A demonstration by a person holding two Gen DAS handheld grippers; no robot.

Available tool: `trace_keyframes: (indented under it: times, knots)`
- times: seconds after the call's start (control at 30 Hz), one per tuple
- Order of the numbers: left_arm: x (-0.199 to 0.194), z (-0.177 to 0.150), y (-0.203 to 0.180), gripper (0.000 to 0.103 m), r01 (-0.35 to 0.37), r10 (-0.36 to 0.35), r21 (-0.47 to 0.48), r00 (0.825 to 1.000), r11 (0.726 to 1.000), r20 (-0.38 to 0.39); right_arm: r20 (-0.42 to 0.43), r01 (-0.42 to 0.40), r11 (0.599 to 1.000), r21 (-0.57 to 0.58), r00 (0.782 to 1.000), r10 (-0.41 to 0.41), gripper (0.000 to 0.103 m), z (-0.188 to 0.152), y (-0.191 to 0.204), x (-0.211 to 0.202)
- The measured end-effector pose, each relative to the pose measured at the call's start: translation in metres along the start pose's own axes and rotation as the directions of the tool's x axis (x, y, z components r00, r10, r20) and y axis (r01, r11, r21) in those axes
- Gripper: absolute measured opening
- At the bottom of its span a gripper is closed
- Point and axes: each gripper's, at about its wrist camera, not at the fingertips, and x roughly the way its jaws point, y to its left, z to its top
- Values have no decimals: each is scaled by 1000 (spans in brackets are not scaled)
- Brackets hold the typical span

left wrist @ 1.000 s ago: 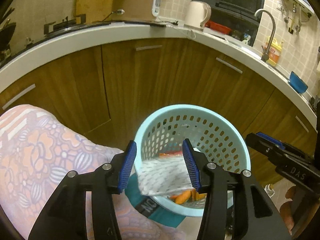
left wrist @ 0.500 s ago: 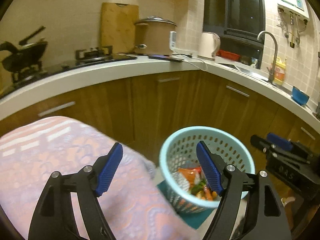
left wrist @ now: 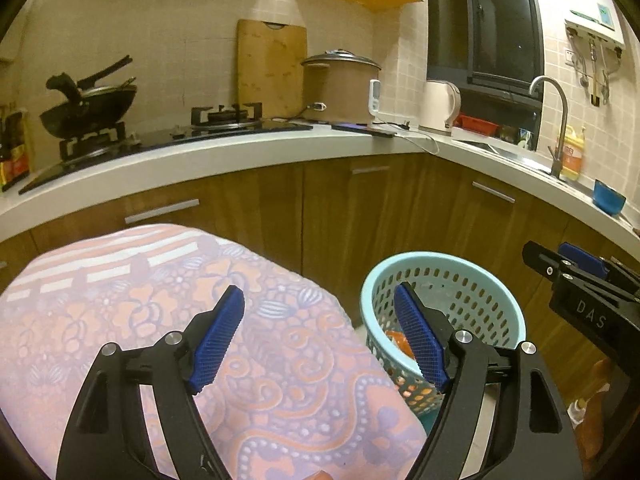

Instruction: Collect trash

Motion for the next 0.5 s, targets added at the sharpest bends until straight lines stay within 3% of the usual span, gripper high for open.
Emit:
trace_keyframes:
  times: [0.13,0.33,0.5]
  knots:
    - [-1,0,3,75,11,-11,-15,1000,1000,-4,14,19,1000,2,1000,-19,52,-5,2,-5]
    - [-13,0,-2,79,-49,46,43,997,998,57,57,28,999,18,998,-29,52,-2,0,-19]
    - [-18,1,-4,80,-44,41,50,997,998,67,71,26,999,20,997,-27,55,-1,0,-24]
